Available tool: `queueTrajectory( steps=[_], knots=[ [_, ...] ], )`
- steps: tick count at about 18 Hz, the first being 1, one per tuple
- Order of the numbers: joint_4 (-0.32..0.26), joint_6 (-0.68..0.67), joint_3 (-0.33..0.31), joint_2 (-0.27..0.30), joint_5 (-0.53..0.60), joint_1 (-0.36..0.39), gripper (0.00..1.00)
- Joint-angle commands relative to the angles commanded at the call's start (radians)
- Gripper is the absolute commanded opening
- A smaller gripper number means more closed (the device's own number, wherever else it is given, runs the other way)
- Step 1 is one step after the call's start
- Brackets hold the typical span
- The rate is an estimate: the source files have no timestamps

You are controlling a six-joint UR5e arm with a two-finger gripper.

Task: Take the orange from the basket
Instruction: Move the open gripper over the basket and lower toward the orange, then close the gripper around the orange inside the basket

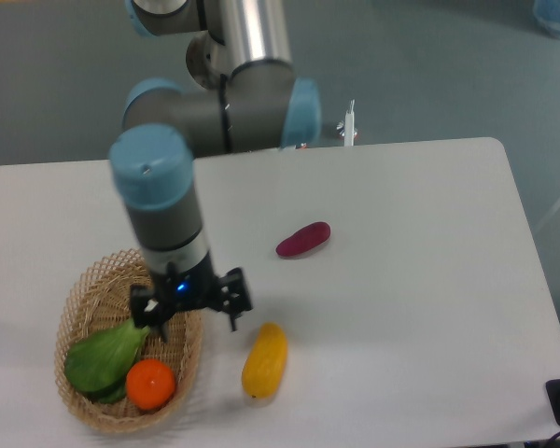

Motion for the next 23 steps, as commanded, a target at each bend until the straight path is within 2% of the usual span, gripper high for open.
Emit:
queueTrajectory(
  steps=[3, 7, 23],
  knots=[
    [0.006, -0.106, 0.012, -0.071, -0.002, -0.046, 1.00],
    [0.034, -0.140, 0.019, -0.130, -0.005, -0.054, 1.00],
    [0.044, -0.138, 0.045, -0.204, 0.002, -0.061, 1.00]
  ],
)
